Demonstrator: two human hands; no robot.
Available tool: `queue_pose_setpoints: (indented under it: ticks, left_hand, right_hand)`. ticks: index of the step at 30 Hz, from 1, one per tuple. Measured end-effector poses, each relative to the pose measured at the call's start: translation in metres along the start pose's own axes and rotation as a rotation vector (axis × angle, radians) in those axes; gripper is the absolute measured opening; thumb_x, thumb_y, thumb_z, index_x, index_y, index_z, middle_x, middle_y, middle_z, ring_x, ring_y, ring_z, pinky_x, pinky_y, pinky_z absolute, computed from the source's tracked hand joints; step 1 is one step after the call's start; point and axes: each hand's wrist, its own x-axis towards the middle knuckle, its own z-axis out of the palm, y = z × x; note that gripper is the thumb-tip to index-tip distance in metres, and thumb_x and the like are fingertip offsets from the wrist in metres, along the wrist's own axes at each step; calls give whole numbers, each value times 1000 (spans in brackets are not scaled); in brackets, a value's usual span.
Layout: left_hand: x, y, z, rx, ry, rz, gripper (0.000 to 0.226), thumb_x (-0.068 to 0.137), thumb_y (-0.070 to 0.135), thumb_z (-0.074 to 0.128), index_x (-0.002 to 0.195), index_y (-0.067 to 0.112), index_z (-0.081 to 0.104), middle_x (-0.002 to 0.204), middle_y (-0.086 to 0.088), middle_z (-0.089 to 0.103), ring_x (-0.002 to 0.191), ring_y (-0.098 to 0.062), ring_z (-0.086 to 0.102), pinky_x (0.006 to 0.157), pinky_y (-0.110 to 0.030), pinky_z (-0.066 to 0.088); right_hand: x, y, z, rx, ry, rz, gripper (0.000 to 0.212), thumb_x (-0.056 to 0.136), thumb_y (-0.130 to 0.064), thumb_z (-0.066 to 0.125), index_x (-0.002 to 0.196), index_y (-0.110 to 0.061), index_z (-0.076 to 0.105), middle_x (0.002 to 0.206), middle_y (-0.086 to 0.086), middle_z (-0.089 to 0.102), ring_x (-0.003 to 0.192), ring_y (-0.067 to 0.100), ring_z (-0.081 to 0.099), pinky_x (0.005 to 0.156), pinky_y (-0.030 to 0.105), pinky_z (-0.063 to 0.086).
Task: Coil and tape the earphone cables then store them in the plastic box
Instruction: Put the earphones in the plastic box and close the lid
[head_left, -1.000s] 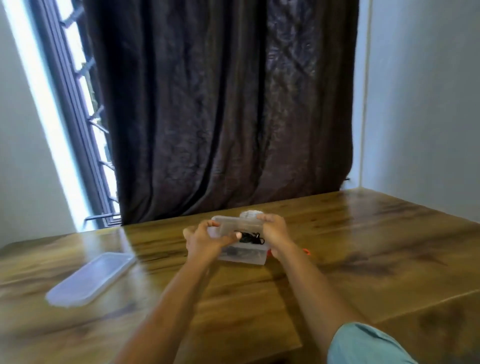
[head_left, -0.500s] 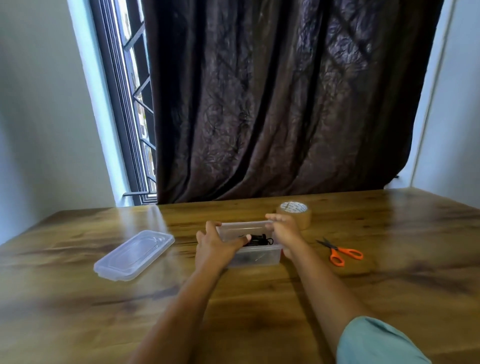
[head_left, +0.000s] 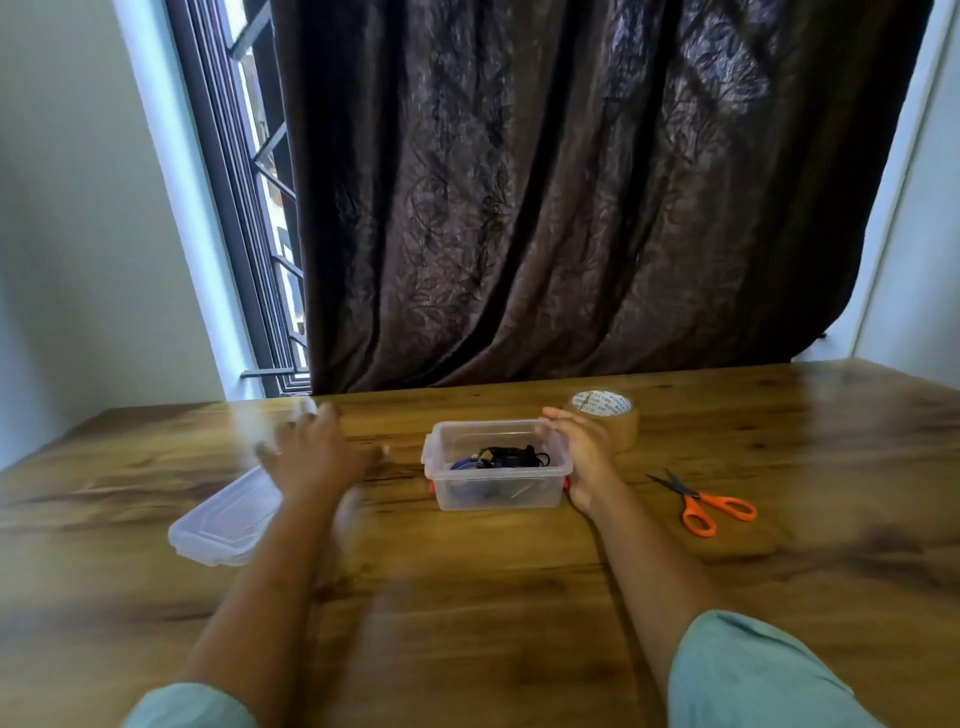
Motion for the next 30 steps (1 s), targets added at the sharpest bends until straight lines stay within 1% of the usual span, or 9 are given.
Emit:
queue_pose_setpoints:
  ticks: [2,4,8,11,16,20,22,26,30]
  left_hand:
    - [21,-32,11,55,-208,-98,115,51,82,67,145,32,24,151,-12,28,137,-41,22,110,-59,19]
    - [37,-58,25,-55,-401,-213,148,20,91,66,148,37,14,155,-13,19,139,-45,18,109,-63,22]
    - [49,-73,44,-122,-476,-268,144,21,93,63,146,44,11,157,-14,18,139,-43,21,109,-62,23]
    - [42,-65,40,-109,-371,-186,134,20,99,52,138,46,19,145,-15,39,126,-43,39,102,-60,34]
    - [14,-27,11,-94,10,32,100,57,88,51,138,33,34,137,-14,46,121,-42,41,98,-57,36]
    - [2,7,-4,-280,135,446,94,56,90,49,131,33,42,134,-4,49,119,-33,44,95,-49,39]
    - [-9,27,-6,-238,127,596,97,54,93,43,132,36,41,136,2,47,119,-28,42,97,-48,39]
    - [-23,50,-2,-146,158,740,96,56,91,42,137,39,37,142,4,40,125,-25,37,100,-46,32]
    - [-26,55,6,-132,215,780,94,58,90,39,136,37,40,143,0,43,125,-29,41,100,-50,33]
  right_hand:
    - [6,1,-1,-2,-3,0,21,93,-1,52,109,-4,65,101,12,68,87,16,67,78,25,55]
    - [10,1,-2,-19,-15,-5,18,93,-3,52,105,-8,65,104,12,68,95,19,67,81,26,55]
    - [14,3,-1,-82,-18,-15,20,95,-6,49,109,-5,64,100,12,68,91,17,66,81,27,53]
    - [13,2,1,-122,-19,-14,22,95,-8,50,113,-4,63,101,11,67,91,17,64,81,28,52]
    - [10,-6,1,-189,-19,-47,18,93,-14,56,108,-11,66,107,7,69,101,19,64,85,31,53]
    - [7,-11,-1,-366,-3,-212,15,91,-19,60,103,-16,68,102,-1,68,104,17,61,81,24,49]
    - [5,-13,0,-650,-71,-399,20,93,-30,57,103,-17,69,95,-5,68,99,14,62,77,21,47]
    - [-6,-25,12,-977,-136,-604,52,84,-70,39,93,-30,70,78,-9,69,86,10,63,88,43,48]
    - [-26,-40,21,-698,-340,-467,19,87,-43,62,97,-27,67,82,-3,71,82,12,67,80,32,54]
